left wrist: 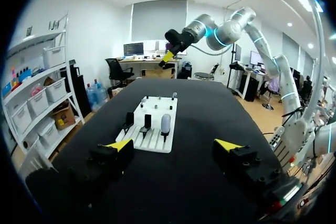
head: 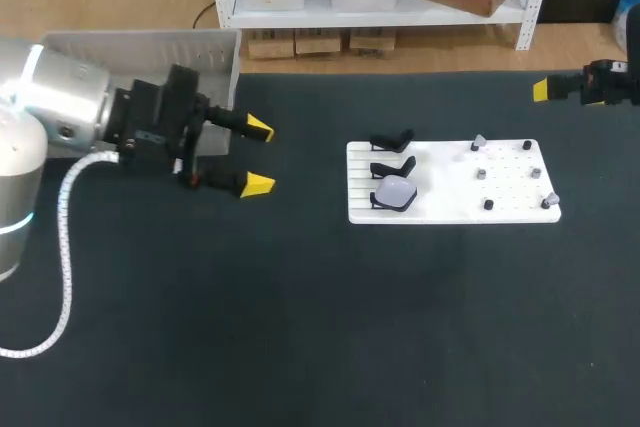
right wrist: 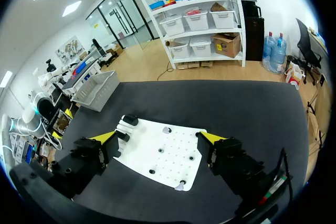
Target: Pick up each earbud case from the left stands, insert the matching earbuds, close the lid, and place the case in the box.
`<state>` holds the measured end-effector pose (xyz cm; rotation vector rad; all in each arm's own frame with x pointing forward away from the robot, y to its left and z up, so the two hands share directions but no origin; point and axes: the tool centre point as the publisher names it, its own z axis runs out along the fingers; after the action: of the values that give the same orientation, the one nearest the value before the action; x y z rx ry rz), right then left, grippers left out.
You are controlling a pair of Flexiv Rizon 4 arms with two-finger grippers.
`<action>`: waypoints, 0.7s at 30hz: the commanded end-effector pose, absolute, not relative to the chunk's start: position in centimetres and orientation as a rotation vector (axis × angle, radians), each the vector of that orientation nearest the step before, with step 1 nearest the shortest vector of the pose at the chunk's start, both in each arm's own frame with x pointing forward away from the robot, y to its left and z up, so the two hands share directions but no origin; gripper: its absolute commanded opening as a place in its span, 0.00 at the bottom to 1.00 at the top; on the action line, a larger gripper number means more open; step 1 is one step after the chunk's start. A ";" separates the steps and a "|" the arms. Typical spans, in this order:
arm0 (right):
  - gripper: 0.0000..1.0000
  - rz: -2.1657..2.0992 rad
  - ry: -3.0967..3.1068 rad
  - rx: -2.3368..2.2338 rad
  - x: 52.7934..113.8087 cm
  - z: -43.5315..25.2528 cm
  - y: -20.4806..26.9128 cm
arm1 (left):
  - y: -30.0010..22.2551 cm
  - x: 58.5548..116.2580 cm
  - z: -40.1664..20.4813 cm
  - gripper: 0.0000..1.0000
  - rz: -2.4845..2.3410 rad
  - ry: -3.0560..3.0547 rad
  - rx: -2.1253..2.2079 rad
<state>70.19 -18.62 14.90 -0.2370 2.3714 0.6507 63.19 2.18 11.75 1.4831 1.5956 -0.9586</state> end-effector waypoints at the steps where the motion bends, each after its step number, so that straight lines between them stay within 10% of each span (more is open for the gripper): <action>1: 1.00 0.648 2.372 -0.236 70.1 14.9 -18.6 | -0.3 65.0 10.1 1.00 -1.012 1.577 1.526; 21: 1.00 0.648 2.372 -0.236 70.1 14.9 -18.6 | -5.4 65.8 6.5 1.00 -1.111 1.535 1.576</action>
<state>70.19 -18.62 14.90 -0.2370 2.3714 0.6507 65.06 -4.70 7.07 1.5611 1.5471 -1.0887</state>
